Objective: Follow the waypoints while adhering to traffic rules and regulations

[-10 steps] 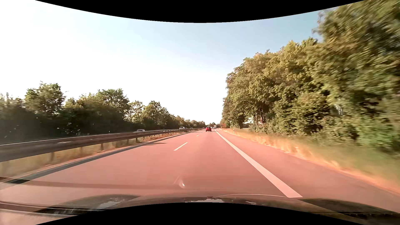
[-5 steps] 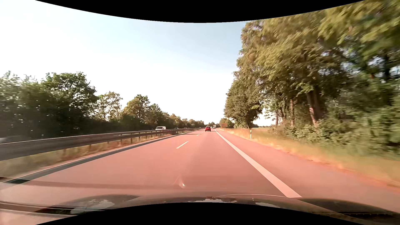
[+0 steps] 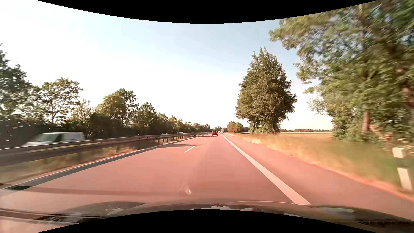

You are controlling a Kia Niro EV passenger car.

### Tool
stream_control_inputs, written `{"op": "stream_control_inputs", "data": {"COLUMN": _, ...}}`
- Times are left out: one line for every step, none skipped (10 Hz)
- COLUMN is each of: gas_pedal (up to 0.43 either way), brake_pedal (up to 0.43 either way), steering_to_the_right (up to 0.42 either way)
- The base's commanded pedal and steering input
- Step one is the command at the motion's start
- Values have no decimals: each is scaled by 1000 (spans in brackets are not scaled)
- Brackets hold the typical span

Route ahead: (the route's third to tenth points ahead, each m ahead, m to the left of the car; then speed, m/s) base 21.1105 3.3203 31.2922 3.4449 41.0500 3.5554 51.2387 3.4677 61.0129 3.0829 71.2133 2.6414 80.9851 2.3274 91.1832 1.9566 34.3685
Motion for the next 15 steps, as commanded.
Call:
{"op": "stream_control_inputs", "data": {"gas_pedal": 287, "brake_pedal": 6, "steering_to_the_right": 0}}
{"op": "stream_control_inputs", "data": {"gas_pedal": 299, "brake_pedal": 6, "steering_to_the_right": 0}}
{"op": "stream_control_inputs", "data": {"gas_pedal": 299, "brake_pedal": 6, "steering_to_the_right": 0}}
{"op": "stream_control_inputs", "data": {"gas_pedal": 299, "brake_pedal": 6, "steering_to_the_right": 0}}
{"op": "stream_control_inputs", "data": {"gas_pedal": 311, "brake_pedal": 6, "steering_to_the_right": 1}}
{"op": "stream_control_inputs", "data": {"gas_pedal": 319, "brake_pedal": 6, "steering_to_the_right": 0}}
{"op": "stream_control_inputs", "data": {"gas_pedal": 339, "brake_pedal": 6, "steering_to_the_right": 0}}
{"op": "stream_control_inputs", "data": {"gas_pedal": 350, "brake_pedal": 6, "steering_to_the_right": 1}}
{"op": "stream_control_inputs", "data": {"gas_pedal": 358, "brake_pedal": 6, "steering_to_the_right": 1}}
{"op": "stream_control_inputs", "data": {"gas_pedal": 370, "brake_pedal": 6, "steering_to_the_right": 1}}
{"op": "stream_control_inputs", "data": {"gas_pedal": 370, "brake_pedal": 6, "steering_to_the_right": 1}}
{"op": "stream_control_inputs", "data": {"gas_pedal": 378, "brake_pedal": 6, "steering_to_the_right": 1}}
{"op": "stream_control_inputs", "data": {"gas_pedal": 378, "brake_pedal": 6, "steering_to_the_right": 1}}
{"op": "stream_control_inputs", "data": {"gas_pedal": 378, "brake_pedal": 6, "steering_to_the_right": 1}}
{"op": "stream_control_inputs", "data": {"gas_pedal": 390, "brake_pedal": 6, "steering_to_the_right": 1}}
